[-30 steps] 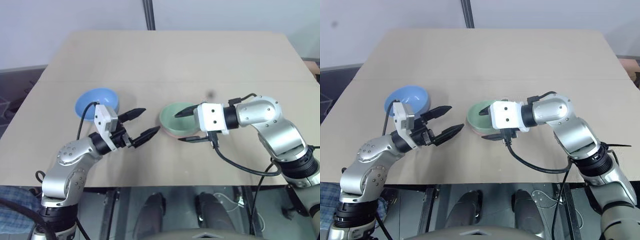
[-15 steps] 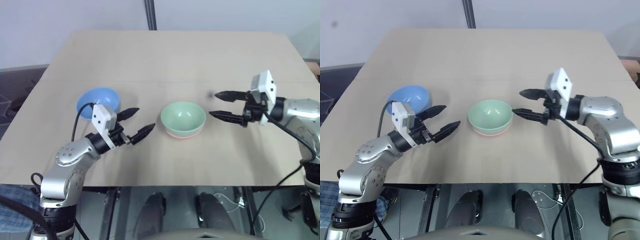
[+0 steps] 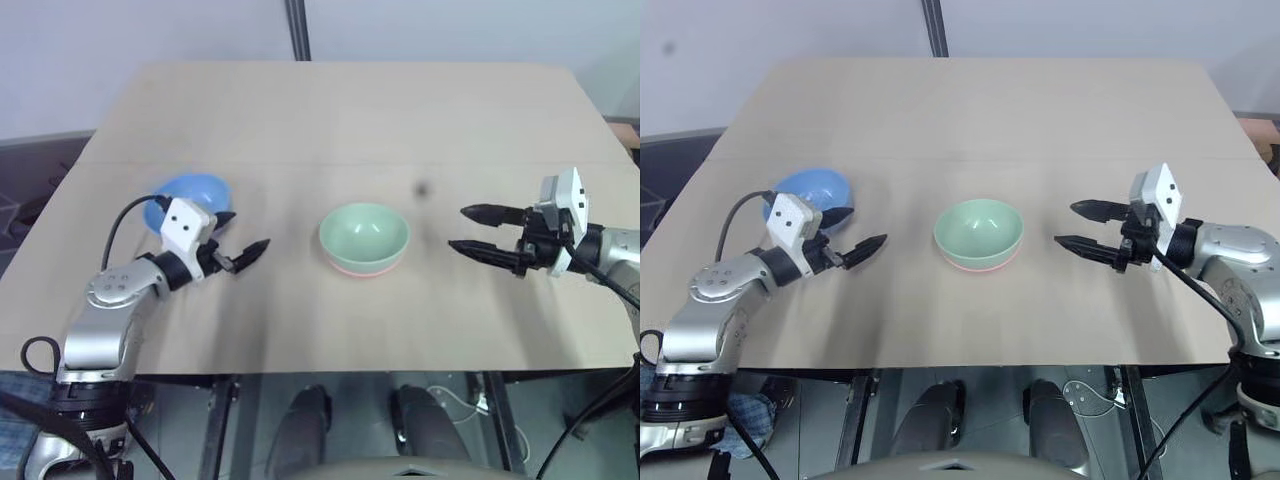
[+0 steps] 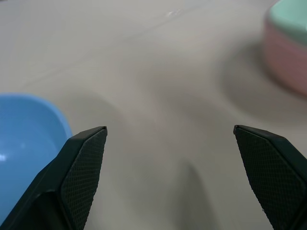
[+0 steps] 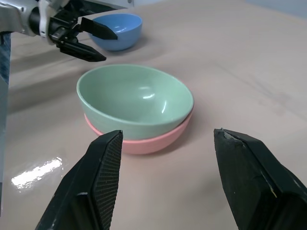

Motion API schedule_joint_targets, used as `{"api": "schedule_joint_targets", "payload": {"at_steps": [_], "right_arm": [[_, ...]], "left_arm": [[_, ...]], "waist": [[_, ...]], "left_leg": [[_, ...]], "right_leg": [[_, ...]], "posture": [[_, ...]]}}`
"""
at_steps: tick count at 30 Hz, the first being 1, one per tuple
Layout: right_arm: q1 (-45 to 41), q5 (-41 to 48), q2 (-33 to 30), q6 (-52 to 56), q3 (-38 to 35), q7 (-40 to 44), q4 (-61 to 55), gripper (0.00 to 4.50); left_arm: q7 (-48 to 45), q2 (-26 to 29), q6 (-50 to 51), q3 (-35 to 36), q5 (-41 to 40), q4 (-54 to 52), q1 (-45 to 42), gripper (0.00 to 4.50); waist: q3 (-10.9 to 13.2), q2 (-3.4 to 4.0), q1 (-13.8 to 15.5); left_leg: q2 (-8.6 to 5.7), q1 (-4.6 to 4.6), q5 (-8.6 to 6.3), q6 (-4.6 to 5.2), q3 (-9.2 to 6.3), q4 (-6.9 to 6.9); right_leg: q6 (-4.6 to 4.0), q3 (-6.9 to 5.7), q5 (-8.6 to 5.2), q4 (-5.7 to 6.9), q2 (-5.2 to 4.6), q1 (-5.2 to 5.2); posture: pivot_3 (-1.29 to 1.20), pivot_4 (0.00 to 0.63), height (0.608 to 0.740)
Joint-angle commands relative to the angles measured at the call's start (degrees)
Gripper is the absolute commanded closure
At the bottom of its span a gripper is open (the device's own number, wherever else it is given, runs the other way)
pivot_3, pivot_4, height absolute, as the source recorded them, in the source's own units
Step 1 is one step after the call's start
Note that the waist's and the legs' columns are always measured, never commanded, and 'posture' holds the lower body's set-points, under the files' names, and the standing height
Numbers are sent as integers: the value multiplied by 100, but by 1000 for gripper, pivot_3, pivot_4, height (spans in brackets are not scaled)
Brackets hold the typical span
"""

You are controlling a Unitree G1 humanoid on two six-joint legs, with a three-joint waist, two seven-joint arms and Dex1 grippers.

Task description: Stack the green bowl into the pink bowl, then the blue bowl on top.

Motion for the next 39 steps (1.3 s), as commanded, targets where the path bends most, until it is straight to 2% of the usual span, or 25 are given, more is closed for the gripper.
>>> {"api": "schedule_joint_targets", "payload": {"at_steps": [1, 9, 17, 24, 30, 39], "right_arm": [[-177, 276, -170, -31, -239, -39, -240, 1340], [-560, 695, -472, 94, -357, -53, -280, 1340], [-932, 1011, -550, 225, -341, -231, -234, 1340], [-950, 917, -560, 95, -202, -183, -115, 1340], [-980, 877, -581, -17, -154, -95, 1, 1340], [-1026, 863, -550, -137, -122, -14, 71, 1340]], "left_arm": [[-129, 244, -157, -16, 245, 275, -123, 0], [-185, 246, -146, -98, 469, 502, -218, 0], [-290, 97, -259, -149, 360, -65, -240, 0], [26, 125, -85, 256, 222, -100, -580, 0], [138, 339, 51, 621, 290, -16, -287, 0], [206, 668, -110, 784, 606, 463, 234, 0]], "waist": [[0, 0, 0], [0, 0, 2], [1, -1, 7], [1, 0, -7], [1, 0, -9], [1, 0, -2]], "left_leg": [[0, 0, 0, 0, -1, 0], [0, -2, 0, 0, -1, 0], [-1, -4, 0, 0, -1, 0], [-1, -2, 0, 0, 0, 1], [1, -3, 0, 0, 3, 0], [1, -2, 0, 0, 3, -1]], "right_leg": [[0, 0, 0, 0, 0, 0], [0, 0, 0, -1, -2, 0], [0, -1, 0, -2, -4, -1], [0, 0, 0, 0, -3, -1], [0, 3, 0, 0, -2, -2], [0, 2, 0, 0, -3, -3]], "posture": [[0, 150, 740], [0, 150, 740], [0, 150, 740], [0, 150, 740], [0, 150, 740], [0, 150, 740]]}}
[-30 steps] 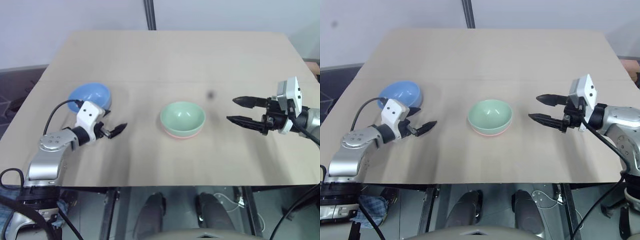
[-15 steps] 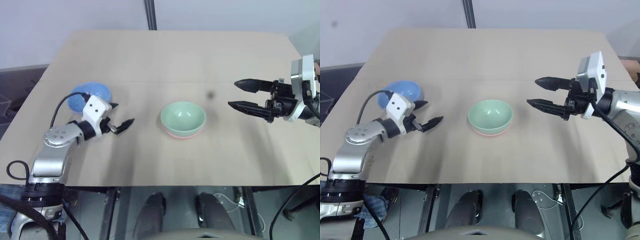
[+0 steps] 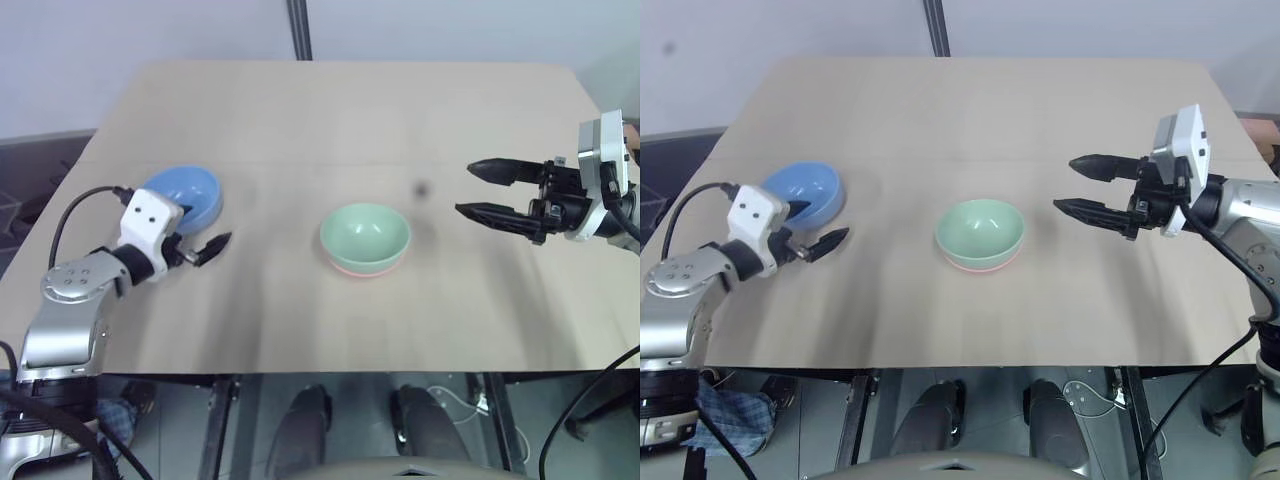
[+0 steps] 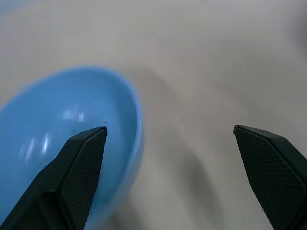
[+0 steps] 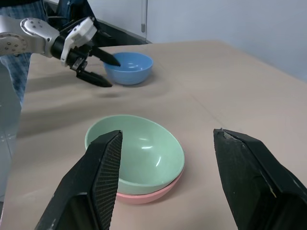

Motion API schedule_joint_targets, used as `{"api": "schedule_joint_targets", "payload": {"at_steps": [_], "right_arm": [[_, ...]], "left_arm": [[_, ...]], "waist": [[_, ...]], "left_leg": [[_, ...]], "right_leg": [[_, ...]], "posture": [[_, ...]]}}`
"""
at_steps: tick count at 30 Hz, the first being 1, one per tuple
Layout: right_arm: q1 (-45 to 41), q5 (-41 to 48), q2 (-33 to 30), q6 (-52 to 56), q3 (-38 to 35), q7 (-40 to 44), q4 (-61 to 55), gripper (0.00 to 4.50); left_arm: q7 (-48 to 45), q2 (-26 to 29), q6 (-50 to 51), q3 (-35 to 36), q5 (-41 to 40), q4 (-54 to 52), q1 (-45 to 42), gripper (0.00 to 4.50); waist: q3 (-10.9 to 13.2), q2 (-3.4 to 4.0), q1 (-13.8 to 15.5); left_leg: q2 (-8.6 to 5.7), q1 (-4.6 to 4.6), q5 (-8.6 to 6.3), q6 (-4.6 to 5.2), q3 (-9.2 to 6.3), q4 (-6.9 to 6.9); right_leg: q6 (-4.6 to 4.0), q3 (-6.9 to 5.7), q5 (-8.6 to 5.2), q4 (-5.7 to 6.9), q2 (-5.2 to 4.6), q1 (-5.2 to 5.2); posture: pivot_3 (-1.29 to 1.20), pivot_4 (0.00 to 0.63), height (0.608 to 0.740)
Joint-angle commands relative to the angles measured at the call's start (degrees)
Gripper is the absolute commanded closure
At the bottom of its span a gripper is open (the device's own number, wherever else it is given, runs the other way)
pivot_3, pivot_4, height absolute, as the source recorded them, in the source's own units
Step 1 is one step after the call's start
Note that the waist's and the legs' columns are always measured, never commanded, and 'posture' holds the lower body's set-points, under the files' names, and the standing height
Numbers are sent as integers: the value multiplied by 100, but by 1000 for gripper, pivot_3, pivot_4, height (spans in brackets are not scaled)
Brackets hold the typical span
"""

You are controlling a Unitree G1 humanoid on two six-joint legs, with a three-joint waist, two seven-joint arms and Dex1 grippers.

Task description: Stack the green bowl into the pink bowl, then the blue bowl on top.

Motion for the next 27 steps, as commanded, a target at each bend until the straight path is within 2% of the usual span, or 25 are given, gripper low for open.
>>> {"api": "schedule_joint_targets", "payload": {"at_steps": [1, 10, 11, 12, 19, 20, 27], "right_arm": [[-136, 28, -60, -141, -76, 54, -32, 1340], [-79, 26, -98, -143, -111, 54, -54, 1340], [-67, 24, -102, -140, -118, 51, -54, 1262], [-54, 24, -105, -137, -123, 46, -63, 1262], [23, 0, -119, -167, -152, 41, -58, 1262], [25, -2, -116, -170, -151, 36, -60, 1262], [37, -25, -101, -220, -128, 17, -21, 1262]], "left_arm": [[83, 183, -132, 219, 152, 211, 0, 0], [-193, 291, -159, -88, 286, 574, -271, 0], [-215, 277, -175, -115, 290, 587, -311, 538], [-234, 270, -190, -132, 301, 600, -336, 768], [-303, 263, -289, -230, 372, 683, -442, 4254], [-306, 263, -301, -234, 373, 691, -447, 4433], [-368, 274, -463, -329, 428, 673, -592, 4433]], "waist": [[0, 0, 0], [0, 0, 4], [0, 0, 4], [0, 0, 4], [0, 0, -3], [-2, 2, 2], [-2, 5, 4]], "left_leg": [[0, 0, 0, 0, 0, 0], [-1, -1, 0, 0, 0, 1], [0, -1, 0, 0, 0, 1], [0, -1, 0, 0, 0, 1], [0, 0, 0, 0, 0, 1], [0, 0, 0, 0, 0, 1], [-2, 1, 0, 0, 2, 1]], "right_leg": [[0, 0, 0, 0, 0, 0], [0, -1, 0, 0, -1, 0], [0, -1, 0, 1, -1, 0], [0, -1, 0, 1, -1, 0], [0, 0, 0, 1, 0, 0], [0, -1, 0, 2, 0, 0], [0, 1, 0, 3, -2, 0]], "posture": [[0, 150, 740], [0, 150, 740], [0, 150, 740], [0, 150, 740], [0, 150, 740], [0, 150, 740], [0, 150, 740]]}}
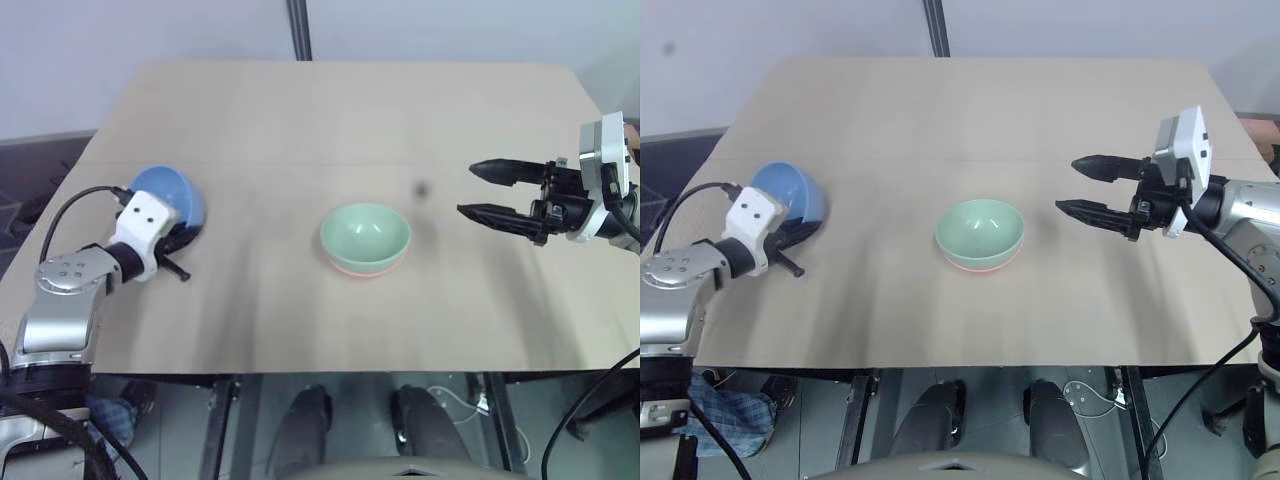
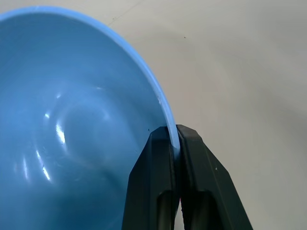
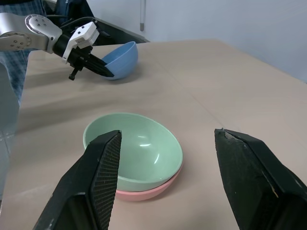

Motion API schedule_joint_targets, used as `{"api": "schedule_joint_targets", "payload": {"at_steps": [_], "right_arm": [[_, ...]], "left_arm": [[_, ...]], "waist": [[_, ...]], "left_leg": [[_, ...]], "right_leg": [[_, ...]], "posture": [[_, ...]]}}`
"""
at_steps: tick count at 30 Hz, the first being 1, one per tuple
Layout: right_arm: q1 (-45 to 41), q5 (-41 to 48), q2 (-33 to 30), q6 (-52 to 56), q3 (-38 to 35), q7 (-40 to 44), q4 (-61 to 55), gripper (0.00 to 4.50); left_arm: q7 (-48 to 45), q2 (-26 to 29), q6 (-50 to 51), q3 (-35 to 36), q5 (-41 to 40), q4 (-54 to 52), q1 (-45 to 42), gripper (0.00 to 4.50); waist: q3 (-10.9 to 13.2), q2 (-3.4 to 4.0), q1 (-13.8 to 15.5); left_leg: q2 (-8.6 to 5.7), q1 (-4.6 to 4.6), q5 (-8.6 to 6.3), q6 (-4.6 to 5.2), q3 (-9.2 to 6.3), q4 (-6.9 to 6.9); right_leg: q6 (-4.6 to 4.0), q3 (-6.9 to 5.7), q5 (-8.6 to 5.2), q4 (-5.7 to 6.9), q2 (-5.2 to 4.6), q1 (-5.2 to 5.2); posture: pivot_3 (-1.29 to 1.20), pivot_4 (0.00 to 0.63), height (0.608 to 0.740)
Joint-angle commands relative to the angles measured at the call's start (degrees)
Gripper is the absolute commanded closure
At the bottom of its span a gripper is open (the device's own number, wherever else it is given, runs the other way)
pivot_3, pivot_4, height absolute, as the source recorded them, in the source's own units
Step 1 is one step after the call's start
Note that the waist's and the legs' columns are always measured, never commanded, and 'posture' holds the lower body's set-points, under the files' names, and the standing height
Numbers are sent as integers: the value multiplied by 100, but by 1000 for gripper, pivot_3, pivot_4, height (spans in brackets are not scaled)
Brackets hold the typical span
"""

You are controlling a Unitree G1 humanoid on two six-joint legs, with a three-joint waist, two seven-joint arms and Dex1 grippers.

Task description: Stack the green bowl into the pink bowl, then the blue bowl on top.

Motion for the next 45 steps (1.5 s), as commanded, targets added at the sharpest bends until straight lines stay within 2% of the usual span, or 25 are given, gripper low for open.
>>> {"api": "schedule_joint_targets", "payload": {"at_steps": [1, 8, 15, 23, 30, 35, 39, 43, 45], "right_arm": [[-8, -2, -66, -134, -125, 14, -70, 1262], [-43, -32, -55, -168, -78, 19, -23, 1262], [-101, -91, -20, -228, -8, 45, 52, 1262], [-109, -145, 17, -304, 30, 46, 74, 1262], [-114, -138, -35, -279, -21, 21, 33, 1262], [-99, -136, -83, -266, -60, 9, 17, 1262], [-104, -131, -106, -265, -60, 0, 29, 1262], [-127, -141, -113, -268, -35, 10, 63, 1262], [-141, -140, -108, -273, -18, 21, 78, 1262]], "left_arm": [[-137, 62, -128, -52, -27, -102, -191, 4433], [-948, 74, -259, -425, -364, -529, -1012, 4433], [-2124, 81, -562, -1225, -440, -783, -2115, 4433], [-3530, -169, -1219, -2005, -756, -1308, -2565, 4433], [-3856, -572, -1581, -2339, -721, -1155, -2924, 4433], [-3728, -812, -1753, -2346, -621, -963, -3033, 4433], [-3543, -971, -1803, -2263, -634, -950, -3100, 3145], [-3310, -1096, -1913, -2156, -650, -949, -3107, 1166], [-3301, -1068, -1747, -2107, -764, -993, -3067, 1166]], "waist": [[0, 0, 5], [2, -3, 11], [2, -3, -18], [3, -3, -9], [3, -4, -12], [3, -4, -12], [3, -5, -6], [3, -5, -10], [4, -5, -13]], "left_leg": [[0, 0, 0, 0, -1, 0], [-1, -5, 0, 0, -1, 3], [-1, -4, 0, 0, 0, 2], [2, -6, 1, 0, 2, 3], [1, -5, 1, 0, 2, 6], [1, -5, 1, 1, 1, 7], [1, -7, 1, 1, 0, 10], [1, -7, 1, 1, 0, 10], [1, -6, 1, 1, 0, 10]], "right_leg": [[0, -1, 0, 0, 0, 0], [0, -3, 0, -1, 0, 0], [0, -2, 0, -1, 2, 0], [0, 0, 0, -3, 6, 0], [0, 1, 0, -1, 8, 0], [0, 1, 0, -1, 8, 0], [0, 1, 0, 0, 8, 0], [0, 1, 0, 0, 8, 0], [0, 1, 0, 1, 8, 0]], "posture": [[0, 150, 740], [0, 150, 740], [0, 150, 740], [0, 150, 740], [0, 150, 740], [0, 150, 740], [0, 150, 740], [0, 150, 740], [0, 150, 740]]}}
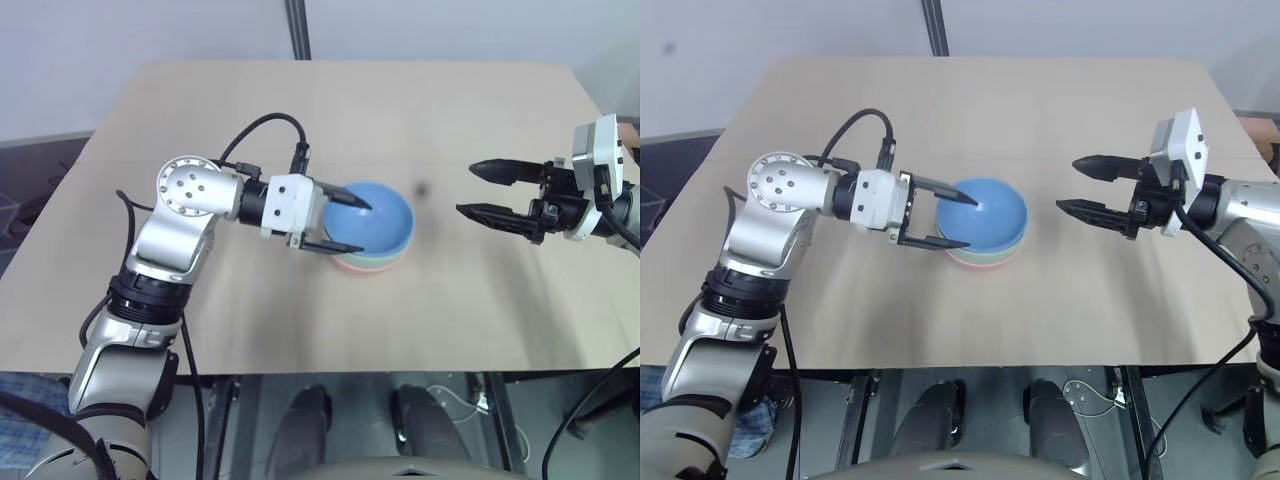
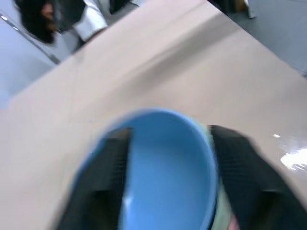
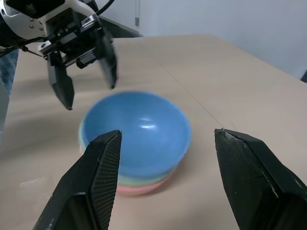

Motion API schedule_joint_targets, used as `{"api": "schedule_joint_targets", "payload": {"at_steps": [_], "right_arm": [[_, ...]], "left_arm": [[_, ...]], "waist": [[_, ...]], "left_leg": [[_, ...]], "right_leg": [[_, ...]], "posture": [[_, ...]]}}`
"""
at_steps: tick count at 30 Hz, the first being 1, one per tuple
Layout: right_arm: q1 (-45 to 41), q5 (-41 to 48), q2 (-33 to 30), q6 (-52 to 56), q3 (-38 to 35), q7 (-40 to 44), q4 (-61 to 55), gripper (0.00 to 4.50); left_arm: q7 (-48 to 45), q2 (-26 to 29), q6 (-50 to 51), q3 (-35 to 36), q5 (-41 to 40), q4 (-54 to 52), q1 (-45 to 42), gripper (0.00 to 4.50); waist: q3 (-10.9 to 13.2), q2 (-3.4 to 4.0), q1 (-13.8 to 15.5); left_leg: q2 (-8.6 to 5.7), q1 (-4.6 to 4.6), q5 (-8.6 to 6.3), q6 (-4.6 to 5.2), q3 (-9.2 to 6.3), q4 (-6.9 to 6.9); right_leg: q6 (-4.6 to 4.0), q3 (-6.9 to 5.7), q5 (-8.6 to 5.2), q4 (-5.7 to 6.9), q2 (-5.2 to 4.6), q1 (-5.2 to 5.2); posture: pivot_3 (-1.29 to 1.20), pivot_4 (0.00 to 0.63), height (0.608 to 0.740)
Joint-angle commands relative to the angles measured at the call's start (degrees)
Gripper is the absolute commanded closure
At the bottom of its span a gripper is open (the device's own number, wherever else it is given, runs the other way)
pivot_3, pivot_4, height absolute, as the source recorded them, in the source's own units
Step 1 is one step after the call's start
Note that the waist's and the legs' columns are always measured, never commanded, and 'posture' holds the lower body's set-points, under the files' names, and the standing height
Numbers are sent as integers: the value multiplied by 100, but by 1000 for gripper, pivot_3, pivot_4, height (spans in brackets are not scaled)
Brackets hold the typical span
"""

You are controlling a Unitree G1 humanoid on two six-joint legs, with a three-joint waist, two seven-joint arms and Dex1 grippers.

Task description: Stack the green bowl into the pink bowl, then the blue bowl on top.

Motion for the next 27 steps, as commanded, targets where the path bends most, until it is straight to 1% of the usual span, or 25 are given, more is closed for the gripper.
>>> {"api": "schedule_joint_targets", "payload": {"at_steps": [1, 6, 14, 18, 20, 23, 27], "right_arm": [[-131, 34, -79, -94, -145, 37, -48, 1262], [-89, 18, -78, -113, -140, 66, -23, 1262], [186, 47, -125, -82, -236, 93, -119, 1262], [535, 2, -213, -145, -354, 176, -92, 1262], [657, -7, -225, -173, -408, 186, -90, 1262], [1017, -25, -124, -336, -535, 242, 79, 1262], [1414, -122, -83, -707, -625, 451, 285, 1262]], "left_arm": [[83, 80, 200, 309, -262, -151, -47, 1166], [361, 238, 1145, 690, -713, -244, 130, 1166], [1338, 594, 2549, 1551, -1098, -634, 782, 1166], [1798, 793, 3111, 2275, -1427, -1151, 1636, 1166], [1926, 836, 3216, 2476, -1521, -1350, 1950, 1166], [1987, 766, 3162, 2827, -1696, -1933, 2812, 1166], [2204, 646, 3267, 3085, -1992, -2419, 3527, 1166]], "waist": [[0, 0, -1], [0, 0, -1], [0, 0, -1], [0, 0, -1], [0, 0, 1], [0, 0, 10], [0, -1, 38]], "left_leg": [[0, 0, 0, 0, 0, 0], [0, 0, 0, 0, 0, 0], [1, 0, 0, 0, -2, 0], [1, -1, 0, 0, -2, -1], [4, 2, 0, 0, 0, -2], [4, 4, 0, 0, 0, -1], [2, 3, 0, 0, 0, 0]], "right_leg": [[0, 0, 0, 0, 0, 0], [0, 0, 0, 1, 0, 0], [0, -1, 0, 1, 0, 0], [0, 0, 0, -1, -1, 0], [0, 2, 0, -1, -1, 0], [0, 1, 0, 0, -1, 2], [0, 1, 0, 0, -4, 4]], "posture": [[0, 150, 740], [0, 150, 740], [0, 150, 740], [0, 150, 740], [0, 150, 740], [0, 150, 740], [0, 150, 740]]}}
